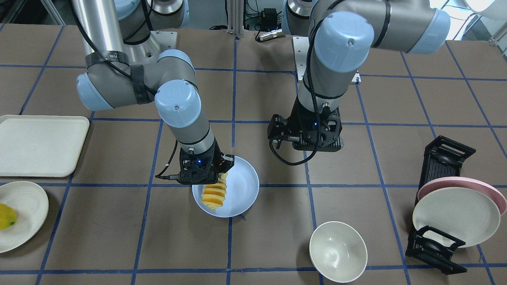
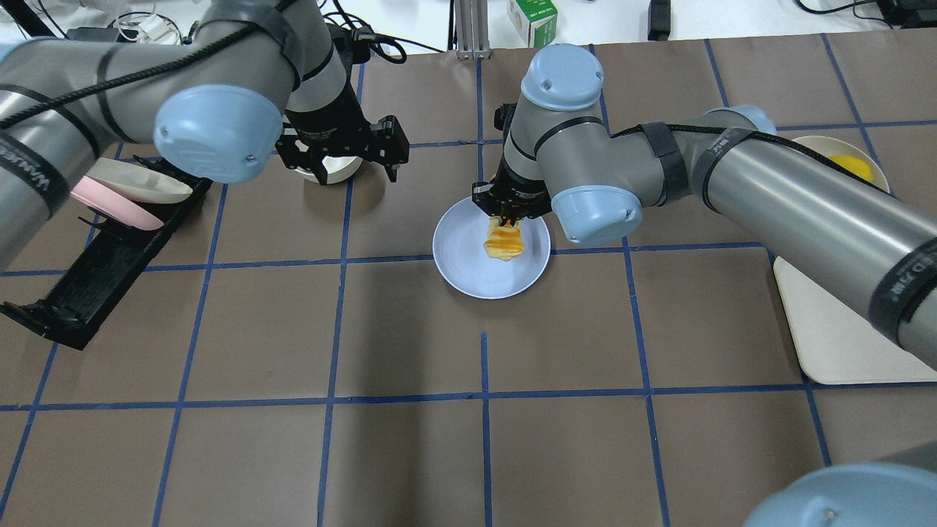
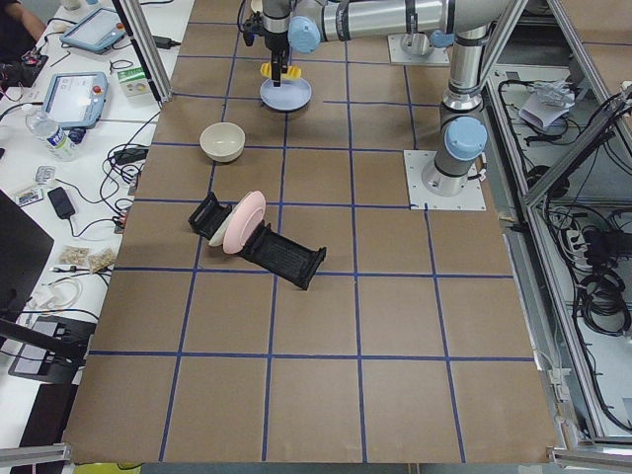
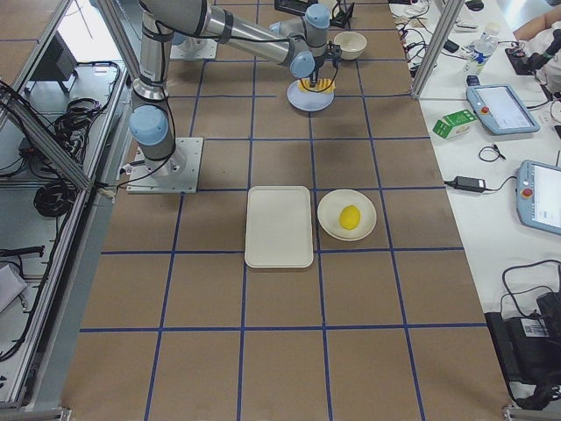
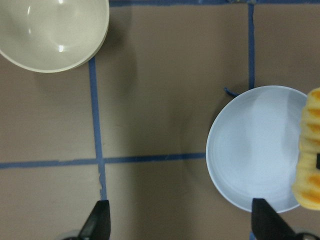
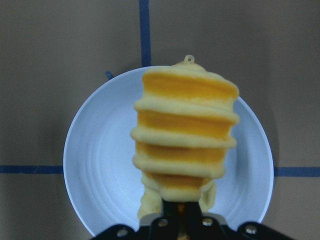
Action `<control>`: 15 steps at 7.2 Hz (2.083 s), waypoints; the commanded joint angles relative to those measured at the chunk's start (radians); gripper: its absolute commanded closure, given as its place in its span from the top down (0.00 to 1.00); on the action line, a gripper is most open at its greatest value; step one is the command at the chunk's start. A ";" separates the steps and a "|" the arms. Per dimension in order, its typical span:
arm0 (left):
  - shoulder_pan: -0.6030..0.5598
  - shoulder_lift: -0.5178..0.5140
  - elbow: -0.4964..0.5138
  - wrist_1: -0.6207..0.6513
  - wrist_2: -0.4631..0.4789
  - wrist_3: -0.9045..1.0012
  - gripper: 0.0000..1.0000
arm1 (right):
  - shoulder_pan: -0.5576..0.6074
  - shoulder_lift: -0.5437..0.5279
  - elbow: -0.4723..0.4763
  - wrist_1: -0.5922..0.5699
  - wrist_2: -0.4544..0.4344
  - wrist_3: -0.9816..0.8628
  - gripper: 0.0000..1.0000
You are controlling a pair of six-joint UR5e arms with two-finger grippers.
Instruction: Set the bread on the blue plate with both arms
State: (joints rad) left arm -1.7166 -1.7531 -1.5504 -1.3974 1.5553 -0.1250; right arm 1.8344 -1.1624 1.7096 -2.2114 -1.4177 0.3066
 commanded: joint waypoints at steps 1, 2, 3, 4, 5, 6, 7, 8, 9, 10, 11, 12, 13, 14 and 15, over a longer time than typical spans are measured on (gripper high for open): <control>0.012 0.087 0.015 -0.081 0.014 -0.001 1.00 | 0.003 0.020 0.007 -0.004 0.002 0.003 0.00; 0.014 0.105 0.001 -0.081 0.014 -0.008 1.00 | 0.005 0.020 0.008 -0.004 0.003 0.028 0.35; 0.017 0.116 -0.002 -0.080 0.014 -0.010 1.00 | 0.008 0.030 0.007 -0.034 0.003 0.048 0.88; 0.029 0.116 -0.002 -0.080 0.012 -0.010 1.00 | 0.014 0.041 0.010 -0.040 0.000 0.075 1.00; 0.034 0.118 -0.002 -0.080 0.008 -0.010 1.00 | 0.032 0.037 -0.004 -0.048 -0.001 0.089 1.00; 0.037 0.118 -0.002 -0.075 0.008 -0.008 1.00 | 0.019 0.024 -0.024 -0.039 -0.012 0.076 1.00; 0.043 0.118 -0.002 -0.074 0.008 -0.008 1.00 | -0.010 -0.038 -0.051 0.028 -0.020 0.044 1.00; 0.046 0.118 -0.002 -0.074 0.008 -0.008 1.00 | -0.099 -0.125 -0.065 0.197 -0.050 -0.107 1.00; 0.046 0.119 -0.002 -0.074 0.008 -0.008 1.00 | -0.198 -0.222 -0.073 0.343 -0.062 -0.177 1.00; 0.048 0.119 -0.002 -0.074 0.008 -0.008 1.00 | -0.289 -0.288 -0.102 0.462 -0.070 -0.260 1.00; 0.048 0.119 -0.002 -0.072 0.008 -0.008 1.00 | -0.326 -0.315 -0.131 0.520 -0.066 -0.318 1.00; 0.048 0.119 -0.002 -0.071 0.008 -0.008 1.00 | -0.328 -0.319 -0.154 0.521 -0.052 -0.314 1.00; 0.048 0.119 -0.002 -0.069 0.006 -0.008 1.00 | -0.314 -0.318 -0.206 0.559 -0.056 -0.313 1.00; 0.048 0.119 -0.002 -0.068 0.006 -0.010 1.00 | -0.290 -0.339 -0.247 0.650 -0.066 -0.325 1.00; 0.048 0.119 -0.002 -0.069 0.006 -0.010 1.00 | -0.287 -0.391 -0.240 0.650 -0.067 -0.322 1.00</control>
State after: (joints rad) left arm -1.6690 -1.6338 -1.5524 -1.4662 1.5618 -0.1344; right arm 1.5370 -1.5066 1.4850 -1.5961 -1.4808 -0.0128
